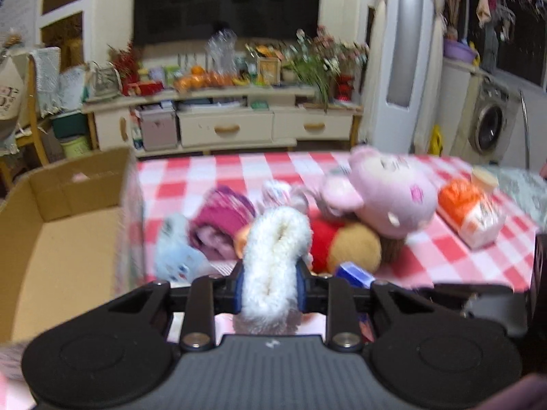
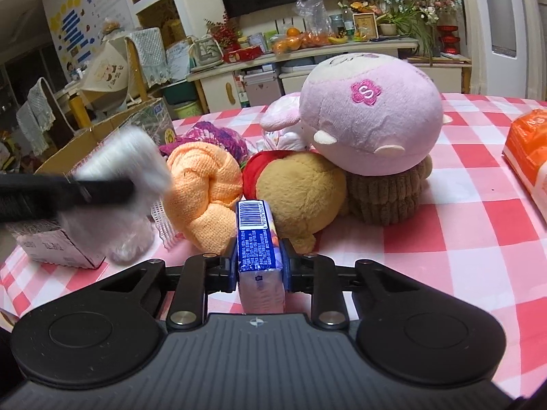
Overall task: Organize soft objects
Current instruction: 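Carry the slipper and carton to the box and open both grippers, then return both tools to the toy pile on the table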
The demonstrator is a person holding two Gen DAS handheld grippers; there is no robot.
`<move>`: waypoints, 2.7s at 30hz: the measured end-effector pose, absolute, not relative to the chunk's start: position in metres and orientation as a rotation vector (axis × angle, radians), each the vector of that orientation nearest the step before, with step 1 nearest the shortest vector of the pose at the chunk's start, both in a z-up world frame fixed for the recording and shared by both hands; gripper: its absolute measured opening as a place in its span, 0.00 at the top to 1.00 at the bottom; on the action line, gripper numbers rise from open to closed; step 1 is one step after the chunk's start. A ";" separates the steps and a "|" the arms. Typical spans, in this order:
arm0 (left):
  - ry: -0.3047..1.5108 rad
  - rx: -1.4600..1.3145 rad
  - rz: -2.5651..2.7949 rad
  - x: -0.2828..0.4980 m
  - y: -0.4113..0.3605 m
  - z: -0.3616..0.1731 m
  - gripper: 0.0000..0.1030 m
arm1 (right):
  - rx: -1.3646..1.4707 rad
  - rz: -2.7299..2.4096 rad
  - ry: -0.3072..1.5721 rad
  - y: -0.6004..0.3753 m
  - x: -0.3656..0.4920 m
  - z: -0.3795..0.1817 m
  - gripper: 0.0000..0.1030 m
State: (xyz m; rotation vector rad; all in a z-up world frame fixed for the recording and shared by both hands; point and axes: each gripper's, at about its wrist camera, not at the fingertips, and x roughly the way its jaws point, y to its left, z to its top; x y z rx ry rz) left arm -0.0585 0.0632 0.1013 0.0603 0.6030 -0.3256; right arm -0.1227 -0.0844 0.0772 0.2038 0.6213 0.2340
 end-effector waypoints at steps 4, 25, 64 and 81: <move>0.560 0.039 -0.269 -0.054 0.084 0.116 0.75 | 0.223 0.211 0.600 -0.085 -0.125 0.079 0.72; 0.532 -0.009 0.107 -0.016 0.190 0.115 0.75 | 0.308 0.393 0.512 -0.016 -0.093 0.122 0.72; 0.519 0.051 0.277 -0.018 0.203 0.121 0.16 | 0.221 0.436 0.455 0.025 -0.066 0.134 0.02; 0.475 0.123 0.213 -0.022 0.159 0.127 0.10 | 0.209 0.333 0.399 0.002 -0.080 0.130 0.00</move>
